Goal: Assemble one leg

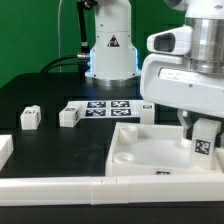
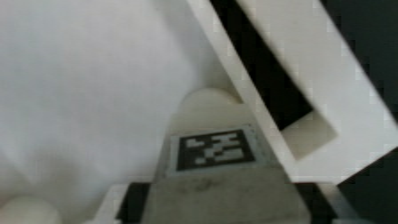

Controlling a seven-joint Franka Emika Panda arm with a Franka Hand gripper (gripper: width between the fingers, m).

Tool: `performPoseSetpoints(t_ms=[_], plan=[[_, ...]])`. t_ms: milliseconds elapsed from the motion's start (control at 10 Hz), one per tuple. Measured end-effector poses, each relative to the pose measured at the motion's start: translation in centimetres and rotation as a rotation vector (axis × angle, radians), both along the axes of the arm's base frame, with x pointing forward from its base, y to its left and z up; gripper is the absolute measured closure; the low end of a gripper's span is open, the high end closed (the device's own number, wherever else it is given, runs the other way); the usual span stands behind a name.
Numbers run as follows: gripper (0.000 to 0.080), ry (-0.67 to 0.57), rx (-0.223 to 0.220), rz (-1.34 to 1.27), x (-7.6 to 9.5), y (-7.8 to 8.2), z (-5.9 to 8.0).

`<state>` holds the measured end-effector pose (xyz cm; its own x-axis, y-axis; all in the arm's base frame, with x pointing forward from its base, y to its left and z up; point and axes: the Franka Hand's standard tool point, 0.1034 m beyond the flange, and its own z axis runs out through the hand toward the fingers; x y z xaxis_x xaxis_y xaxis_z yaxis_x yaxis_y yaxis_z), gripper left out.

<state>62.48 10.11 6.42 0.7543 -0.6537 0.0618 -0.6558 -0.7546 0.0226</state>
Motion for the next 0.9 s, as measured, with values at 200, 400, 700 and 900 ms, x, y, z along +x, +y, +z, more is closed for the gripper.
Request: performPoseSetpoints(t_ms=[200,400,700,900], plan=[[0.0490,0.009,-0.026,-0.122,-0.28,-1.18,0.07],[0.0399,0.010,-0.028,-0.120,-0.30,-1.27,-0.01],[0.0173,0.012,-0.029,-0.120,-0.35,-1.28,-0.14],[0.0154,0.013,-0.029,-0.120,-0.37,-1.29,-0.18]])
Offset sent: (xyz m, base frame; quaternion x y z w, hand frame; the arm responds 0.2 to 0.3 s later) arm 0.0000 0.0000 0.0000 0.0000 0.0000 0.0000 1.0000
